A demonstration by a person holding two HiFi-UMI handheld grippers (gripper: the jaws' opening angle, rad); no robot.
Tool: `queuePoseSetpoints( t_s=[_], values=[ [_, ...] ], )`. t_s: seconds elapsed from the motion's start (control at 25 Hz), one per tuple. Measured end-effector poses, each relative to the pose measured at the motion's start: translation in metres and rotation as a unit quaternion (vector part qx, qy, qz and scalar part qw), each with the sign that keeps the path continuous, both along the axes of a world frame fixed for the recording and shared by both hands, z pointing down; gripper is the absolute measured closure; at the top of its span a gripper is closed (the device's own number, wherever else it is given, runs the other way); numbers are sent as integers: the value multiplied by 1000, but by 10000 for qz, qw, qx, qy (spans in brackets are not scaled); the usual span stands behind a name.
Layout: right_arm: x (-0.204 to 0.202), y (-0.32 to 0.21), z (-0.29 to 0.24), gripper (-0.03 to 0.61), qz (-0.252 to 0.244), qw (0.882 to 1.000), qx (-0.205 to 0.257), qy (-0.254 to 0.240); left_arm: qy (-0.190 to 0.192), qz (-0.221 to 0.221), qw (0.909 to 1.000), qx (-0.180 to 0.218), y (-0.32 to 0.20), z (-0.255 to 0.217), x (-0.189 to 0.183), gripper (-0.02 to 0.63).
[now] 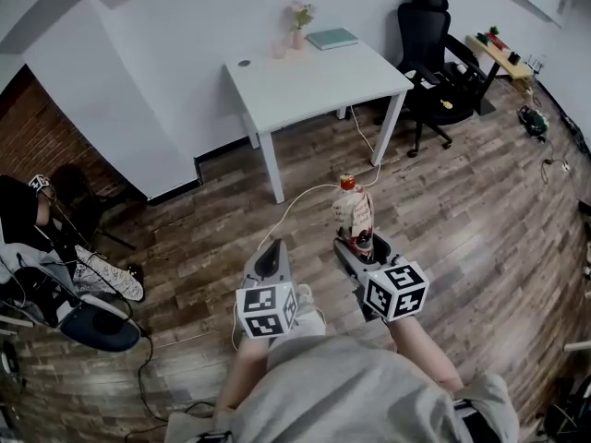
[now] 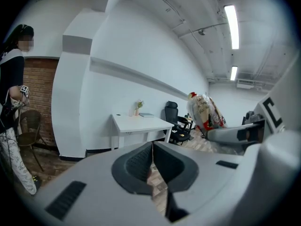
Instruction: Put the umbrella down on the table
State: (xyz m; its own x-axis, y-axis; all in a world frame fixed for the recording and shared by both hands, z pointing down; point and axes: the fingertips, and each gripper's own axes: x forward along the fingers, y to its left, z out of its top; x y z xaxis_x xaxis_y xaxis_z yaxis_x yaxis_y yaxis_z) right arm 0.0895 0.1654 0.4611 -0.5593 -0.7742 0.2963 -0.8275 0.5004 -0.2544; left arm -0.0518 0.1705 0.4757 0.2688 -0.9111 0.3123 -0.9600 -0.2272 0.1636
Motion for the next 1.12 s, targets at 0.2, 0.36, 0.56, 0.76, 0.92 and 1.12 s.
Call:
queuePoseSetpoints(
  t_s=[0.2, 0.36, 0.56, 0.76, 0.92, 1.12],
  values=[
    [-14, -45, -4, 307, 64, 10000, -39, -21, -1, 74, 10000, -26, -46, -5, -13, 604],
    [-21, -81, -16, 307, 116, 9998, -126, -27, 19, 134, 9999, -67, -84, -19, -21, 604],
    [-32, -116, -18, 307, 157, 9998, -148, -21, 52, 153, 9999, -53, -122, -22, -33, 604],
    [-38, -151, -14, 307, 221, 9996, -160, -44, 36, 219, 9997, -47, -158, -19, -40, 604],
    [-46, -185, -13, 307, 247, 9996, -149, -40, 29, 232, 9997, -22, -192, -18, -48, 604],
    [-55, -220, -13, 307, 242, 9996, -104, -59, 10, 240, 9997, -7, -225, -18, -56, 604]
  ],
)
